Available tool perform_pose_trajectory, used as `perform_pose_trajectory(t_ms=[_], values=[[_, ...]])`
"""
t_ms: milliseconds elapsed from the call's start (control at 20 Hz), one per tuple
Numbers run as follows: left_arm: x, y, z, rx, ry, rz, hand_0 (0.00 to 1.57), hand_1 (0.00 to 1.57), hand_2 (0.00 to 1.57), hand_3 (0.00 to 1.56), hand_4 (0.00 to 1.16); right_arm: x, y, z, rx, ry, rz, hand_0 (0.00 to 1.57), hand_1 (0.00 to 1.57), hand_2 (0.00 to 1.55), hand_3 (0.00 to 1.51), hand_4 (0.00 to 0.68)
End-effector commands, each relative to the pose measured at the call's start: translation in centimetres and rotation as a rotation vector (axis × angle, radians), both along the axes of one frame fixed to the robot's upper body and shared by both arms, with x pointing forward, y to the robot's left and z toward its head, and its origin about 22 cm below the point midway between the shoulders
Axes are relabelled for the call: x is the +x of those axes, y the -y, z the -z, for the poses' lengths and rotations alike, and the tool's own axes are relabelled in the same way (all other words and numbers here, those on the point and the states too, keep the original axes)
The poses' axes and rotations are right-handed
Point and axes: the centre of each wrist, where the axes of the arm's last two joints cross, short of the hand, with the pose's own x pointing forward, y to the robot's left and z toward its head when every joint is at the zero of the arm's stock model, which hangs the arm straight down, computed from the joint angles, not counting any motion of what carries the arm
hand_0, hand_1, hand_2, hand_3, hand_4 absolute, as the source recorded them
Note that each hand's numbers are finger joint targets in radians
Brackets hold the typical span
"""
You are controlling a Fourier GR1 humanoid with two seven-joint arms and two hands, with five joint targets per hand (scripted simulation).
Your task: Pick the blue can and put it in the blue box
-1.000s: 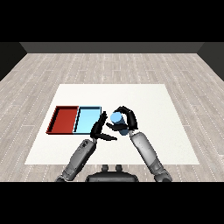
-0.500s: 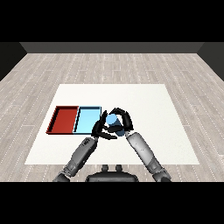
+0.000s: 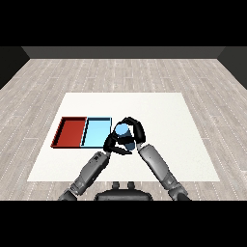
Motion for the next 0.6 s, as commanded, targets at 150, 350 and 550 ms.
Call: perform_pose_trajectory(t_ms=[150,350,550], values=[[-0.5,1.8,1.3,-0.046,0.002,0.018,0.0,0.0,0.0,0.0,0.0,-1.1,0.0,1.6,0.063,-0.023,-0.009,1.45,1.45,1.45,1.39,0.602],[1.3,2.6,-0.2,0.081,-0.044,-0.014,0.0,0.0,0.0,0.0,0.42,-2.7,-2.7,2.1,0.103,-0.023,-0.034,1.48,1.48,1.46,1.39,0.593],[1.6,2.6,-0.1,0.043,-0.043,-0.073,0.0,0.0,0.0,0.0,0.57,-0.9,-2.2,3.0,0.141,-0.035,-0.044,1.47,1.47,1.46,1.39,0.606]])
